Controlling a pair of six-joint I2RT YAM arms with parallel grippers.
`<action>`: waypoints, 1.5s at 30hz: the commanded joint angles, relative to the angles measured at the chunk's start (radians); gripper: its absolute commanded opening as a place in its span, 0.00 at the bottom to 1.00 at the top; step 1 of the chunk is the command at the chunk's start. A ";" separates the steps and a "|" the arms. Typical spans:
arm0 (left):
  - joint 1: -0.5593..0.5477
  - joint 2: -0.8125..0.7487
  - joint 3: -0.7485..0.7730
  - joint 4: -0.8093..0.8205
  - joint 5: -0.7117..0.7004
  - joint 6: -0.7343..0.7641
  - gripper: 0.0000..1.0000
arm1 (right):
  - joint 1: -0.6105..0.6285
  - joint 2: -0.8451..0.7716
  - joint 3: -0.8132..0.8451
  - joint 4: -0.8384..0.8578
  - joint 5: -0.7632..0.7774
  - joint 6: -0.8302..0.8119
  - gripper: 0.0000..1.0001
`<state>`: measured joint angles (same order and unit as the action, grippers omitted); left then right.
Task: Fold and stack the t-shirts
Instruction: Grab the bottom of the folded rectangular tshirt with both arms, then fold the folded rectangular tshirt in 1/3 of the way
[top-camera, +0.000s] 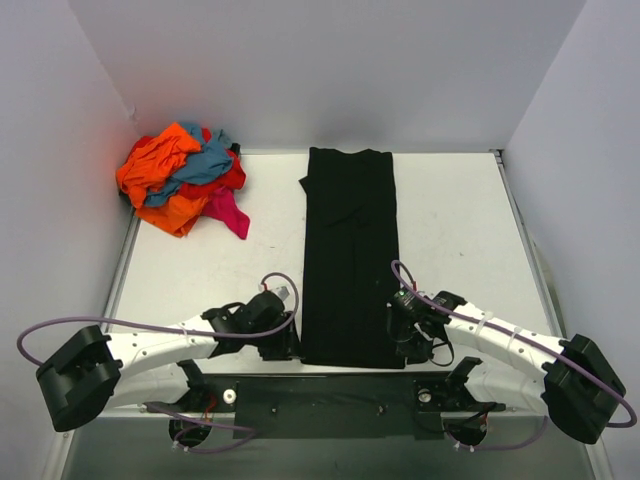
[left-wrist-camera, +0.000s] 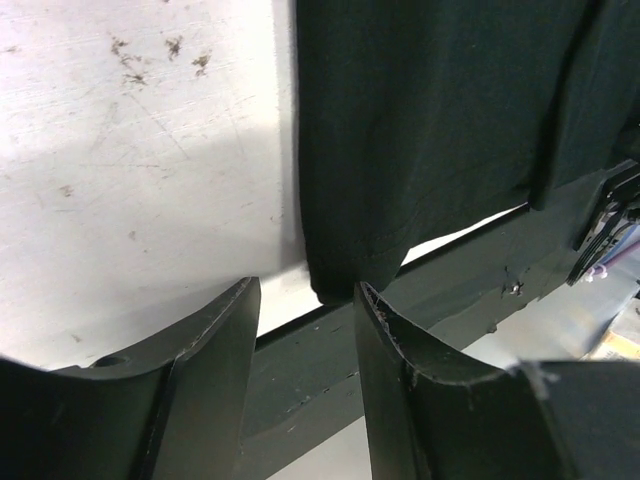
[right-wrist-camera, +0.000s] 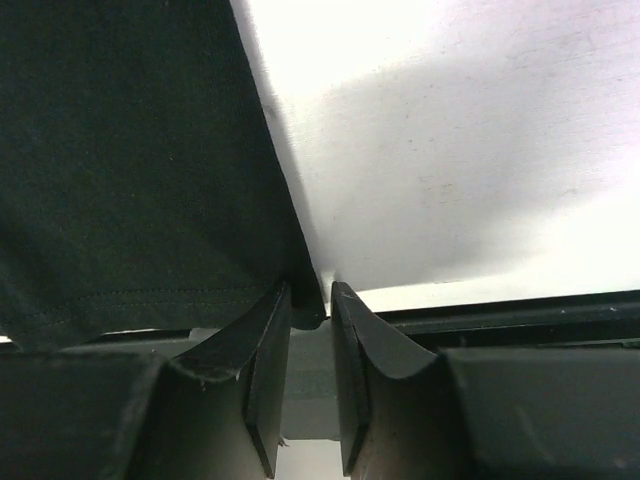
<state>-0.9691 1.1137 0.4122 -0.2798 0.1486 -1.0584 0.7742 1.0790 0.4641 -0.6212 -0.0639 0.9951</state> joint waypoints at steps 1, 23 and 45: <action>-0.006 0.026 0.036 0.085 0.016 -0.022 0.52 | 0.008 0.013 -0.033 -0.003 -0.017 0.013 0.17; 0.012 -0.003 0.091 0.057 0.012 -0.023 0.00 | -0.044 -0.117 0.016 -0.038 -0.016 -0.035 0.00; 0.434 0.418 0.474 0.264 0.080 0.186 0.00 | -0.568 0.345 0.580 0.009 -0.112 -0.412 0.00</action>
<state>-0.6102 1.4242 0.7799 -0.1486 0.2100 -0.9176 0.2623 1.2911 0.9134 -0.6178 -0.1555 0.6628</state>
